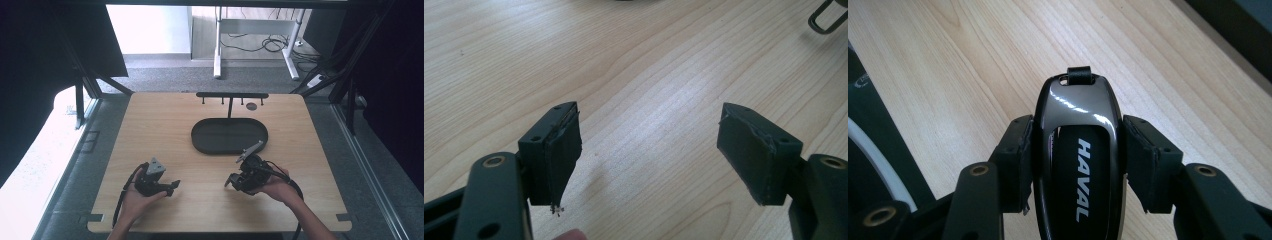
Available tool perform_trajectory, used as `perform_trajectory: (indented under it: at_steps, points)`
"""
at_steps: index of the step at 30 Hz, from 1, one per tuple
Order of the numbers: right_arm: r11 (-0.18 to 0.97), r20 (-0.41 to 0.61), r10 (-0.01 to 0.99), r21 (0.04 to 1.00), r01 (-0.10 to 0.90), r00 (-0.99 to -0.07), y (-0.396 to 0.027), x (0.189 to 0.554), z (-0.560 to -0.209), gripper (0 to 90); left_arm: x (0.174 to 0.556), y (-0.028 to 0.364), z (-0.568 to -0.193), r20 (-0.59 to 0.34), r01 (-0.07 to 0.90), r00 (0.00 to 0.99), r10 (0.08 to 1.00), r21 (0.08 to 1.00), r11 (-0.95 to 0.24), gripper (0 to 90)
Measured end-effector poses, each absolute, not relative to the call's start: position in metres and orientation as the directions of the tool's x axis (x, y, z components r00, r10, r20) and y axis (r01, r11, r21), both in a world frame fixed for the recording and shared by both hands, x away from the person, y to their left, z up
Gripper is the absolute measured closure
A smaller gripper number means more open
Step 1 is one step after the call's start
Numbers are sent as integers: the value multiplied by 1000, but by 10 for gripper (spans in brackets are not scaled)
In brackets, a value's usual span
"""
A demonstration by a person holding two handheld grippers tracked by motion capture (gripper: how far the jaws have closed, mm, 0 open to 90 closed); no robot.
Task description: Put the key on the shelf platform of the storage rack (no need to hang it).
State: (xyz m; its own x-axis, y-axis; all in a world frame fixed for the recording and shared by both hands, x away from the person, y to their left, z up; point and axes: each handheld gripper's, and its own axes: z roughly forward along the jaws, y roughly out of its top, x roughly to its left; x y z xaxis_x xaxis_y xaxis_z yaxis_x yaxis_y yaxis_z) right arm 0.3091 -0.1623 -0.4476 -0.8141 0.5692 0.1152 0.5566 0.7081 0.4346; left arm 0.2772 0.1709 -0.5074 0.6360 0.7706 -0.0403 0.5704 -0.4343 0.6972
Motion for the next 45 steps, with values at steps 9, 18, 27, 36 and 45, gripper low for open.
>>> perform_trajectory:
  at_steps: [9, 18, 27, 36, 45]
  points:
    - [708, 107, 564, 447, 547, -819, -161, 312, -439, 496, 277, 171, -508, -43, 574, 632, 773, 696, -431, 261]
    - [686, 117, 575, 470, 555, -810, -164, 322, -432, 496, 278, 169, -510, -42, 577, 639, 768, 686, -443, 261]
    - [669, 110, 588, 490, 559, -801, -163, 334, -426, 496, 278, 168, -511, -43, 576, 640, 767, 688, -442, 261]
    - [656, 112, 596, 502, 563, -795, -164, 344, -420, 495, 278, 167, -512, -43, 576, 643, 764, 685, -447, 261]
    - [650, 104, 601, 513, 561, -792, -163, 352, -414, 496, 278, 167, -512, -43, 576, 645, 763, 684, -448, 261]
